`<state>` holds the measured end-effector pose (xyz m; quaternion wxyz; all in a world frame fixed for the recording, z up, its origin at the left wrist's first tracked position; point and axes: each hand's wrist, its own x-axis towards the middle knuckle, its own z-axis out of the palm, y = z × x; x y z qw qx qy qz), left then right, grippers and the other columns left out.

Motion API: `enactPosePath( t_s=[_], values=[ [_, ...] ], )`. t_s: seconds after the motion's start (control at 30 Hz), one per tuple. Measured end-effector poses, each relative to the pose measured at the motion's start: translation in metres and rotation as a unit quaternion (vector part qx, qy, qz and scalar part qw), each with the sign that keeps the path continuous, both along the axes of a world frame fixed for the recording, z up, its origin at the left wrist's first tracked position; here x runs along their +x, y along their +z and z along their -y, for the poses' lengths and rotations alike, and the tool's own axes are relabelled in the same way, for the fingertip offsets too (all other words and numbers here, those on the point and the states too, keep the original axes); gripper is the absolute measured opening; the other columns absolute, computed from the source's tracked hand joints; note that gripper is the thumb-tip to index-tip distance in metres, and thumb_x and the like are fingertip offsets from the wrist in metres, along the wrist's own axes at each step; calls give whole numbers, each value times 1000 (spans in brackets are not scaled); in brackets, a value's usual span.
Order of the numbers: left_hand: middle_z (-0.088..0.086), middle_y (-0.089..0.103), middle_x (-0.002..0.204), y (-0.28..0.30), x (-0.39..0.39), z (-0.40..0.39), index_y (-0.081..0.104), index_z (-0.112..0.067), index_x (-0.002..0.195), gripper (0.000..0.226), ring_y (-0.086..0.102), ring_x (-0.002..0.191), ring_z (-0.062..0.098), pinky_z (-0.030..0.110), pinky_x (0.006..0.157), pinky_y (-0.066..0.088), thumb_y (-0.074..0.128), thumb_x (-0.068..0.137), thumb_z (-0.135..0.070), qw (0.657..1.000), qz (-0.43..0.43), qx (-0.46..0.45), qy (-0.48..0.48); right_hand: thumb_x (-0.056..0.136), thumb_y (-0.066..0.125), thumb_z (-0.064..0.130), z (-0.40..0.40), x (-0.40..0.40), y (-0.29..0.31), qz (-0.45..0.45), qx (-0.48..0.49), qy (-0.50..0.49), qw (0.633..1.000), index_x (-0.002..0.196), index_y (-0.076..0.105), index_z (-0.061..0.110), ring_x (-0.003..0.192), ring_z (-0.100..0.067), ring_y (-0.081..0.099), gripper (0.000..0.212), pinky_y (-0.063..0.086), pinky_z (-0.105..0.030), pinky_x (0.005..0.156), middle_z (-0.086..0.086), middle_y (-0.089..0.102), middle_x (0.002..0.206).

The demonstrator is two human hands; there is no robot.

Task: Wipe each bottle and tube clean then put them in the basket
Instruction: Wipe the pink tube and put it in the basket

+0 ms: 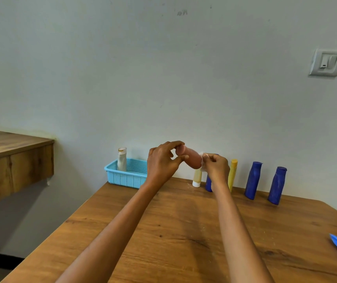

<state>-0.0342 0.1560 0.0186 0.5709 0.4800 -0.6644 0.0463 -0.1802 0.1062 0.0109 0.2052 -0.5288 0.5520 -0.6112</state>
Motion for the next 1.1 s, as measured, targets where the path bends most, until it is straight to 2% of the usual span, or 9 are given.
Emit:
enactPosePath(
  t_s=[0.1, 0.23, 0.4, 0.47, 0.57, 0.63, 0.73, 0.8, 1.1],
  values=[
    [-2, 68, 105, -1, -1, 3, 64, -24, 113, 37, 59, 79, 12, 42, 85, 50, 71, 80, -38, 996, -86, 26, 24, 89, 61, 21, -8, 7, 8, 22, -30, 31, 999, 106, 68, 7, 97, -22, 62, 23, 52, -32, 83, -8, 68, 105],
    [0, 68, 109, -3, 0, 9, 63, -28, 112, 33, 62, 95, 18, 40, 85, 51, 65, 83, -44, 979, -183, 74, 41, 89, 62, 20, -13, 28, 13, -7, -60, 64, 996, 104, 69, 8, 91, -21, 64, 21, 46, -20, 64, -6, 70, 101],
    [1, 68, 110, -6, 12, 14, 66, -25, 107, 30, 61, 104, 19, 36, 85, 49, 64, 84, -43, 945, -302, 128, 14, 88, 63, 18, -17, 56, 12, -47, -83, 75, 993, 99, 70, 12, 91, -22, 65, 14, 57, -34, 77, -5, 69, 102],
    [1, 69, 109, -8, 16, 15, 67, -22, 105, 30, 60, 103, 18, 33, 82, 48, 64, 84, -43, 923, -356, 144, -11, 88, 64, 18, -21, 63, 13, -59, -97, 90, 989, 100, 69, 14, 95, -16, 63, 14, 57, -34, 81, -2, 68, 105],
    [4, 67, 110, -10, 19, 14, 66, -16, 109, 35, 58, 102, 21, 35, 84, 48, 66, 84, -41, 872, -454, 176, -58, 88, 64, 17, -24, 63, 14, -9, -118, 82, 990, 109, 64, 15, 99, -12, 59, 21, 55, -30, 82, 0, 65, 110],
    [5, 65, 106, -8, 20, 10, 61, -12, 109, 37, 58, 88, 18, 33, 75, 42, 66, 84, -39, 830, -496, 237, -89, 90, 60, 16, -22, 58, 13, 8, -132, 41, 990, 114, 60, 16, 102, -15, 59, 25, 54, -32, 83, -3, 63, 114],
    [4, 64, 92, -6, 19, 6, 55, -13, 105, 35, 52, 74, 15, 28, 63, 37, 67, 82, -36, 777, -481, 369, -171, 93, 54, 13, -21, 51, 13, 15, -146, 3, 989, 117, 62, 15, 108, -20, 58, 25, 52, -30, 85, -7, 61, 118],
    [2, 64, 85, -6, 15, 7, 55, -15, 99, 30, 50, 71, 14, 25, 59, 36, 66, 82, -36, 764, -450, 415, -204, 93, 53, 12, -21, 45, 14, -2, -155, -32, 987, 116, 63, 13, 108, -21, 57, 25, 48, -24, 80, -9, 60, 118],
    [0, 72, 71, -9, 11, 13, 56, -13, 106, 34, 52, 66, 14, 25, 58, 38, 63, 82, -35, 744, -440, 440, -245, 91, 57, 8, -20, 40, 10, -96, -166, -53, 980, 114, 65, 8, 106, -23, 59, 24, 43, -19, 77, -13, 60, 116]
  ],
)
